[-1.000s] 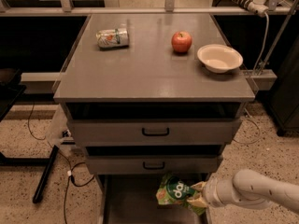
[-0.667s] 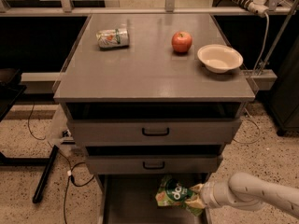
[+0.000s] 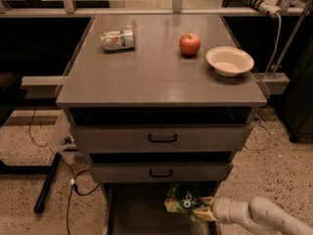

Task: Place green rice chip bag into bottom drawer

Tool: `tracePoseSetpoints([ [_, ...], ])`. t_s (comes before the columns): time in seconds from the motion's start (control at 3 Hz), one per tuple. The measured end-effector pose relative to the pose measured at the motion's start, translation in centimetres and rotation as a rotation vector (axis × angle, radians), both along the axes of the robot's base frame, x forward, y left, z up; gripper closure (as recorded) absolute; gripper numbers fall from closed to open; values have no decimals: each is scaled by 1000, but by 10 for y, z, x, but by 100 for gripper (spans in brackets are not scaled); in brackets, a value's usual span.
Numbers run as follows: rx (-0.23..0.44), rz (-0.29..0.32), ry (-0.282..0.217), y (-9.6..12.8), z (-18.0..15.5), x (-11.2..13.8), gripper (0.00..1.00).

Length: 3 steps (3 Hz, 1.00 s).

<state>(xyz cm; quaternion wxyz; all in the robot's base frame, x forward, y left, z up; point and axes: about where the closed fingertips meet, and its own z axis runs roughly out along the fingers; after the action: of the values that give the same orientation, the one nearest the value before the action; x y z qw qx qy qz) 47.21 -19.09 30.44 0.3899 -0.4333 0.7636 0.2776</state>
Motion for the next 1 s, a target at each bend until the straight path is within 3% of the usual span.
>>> tracePoseSetpoints([
  [0.33,130,-13,-44,-1,12,0,100],
  [1.0,121,-1,-46,5,11,-4,100],
])
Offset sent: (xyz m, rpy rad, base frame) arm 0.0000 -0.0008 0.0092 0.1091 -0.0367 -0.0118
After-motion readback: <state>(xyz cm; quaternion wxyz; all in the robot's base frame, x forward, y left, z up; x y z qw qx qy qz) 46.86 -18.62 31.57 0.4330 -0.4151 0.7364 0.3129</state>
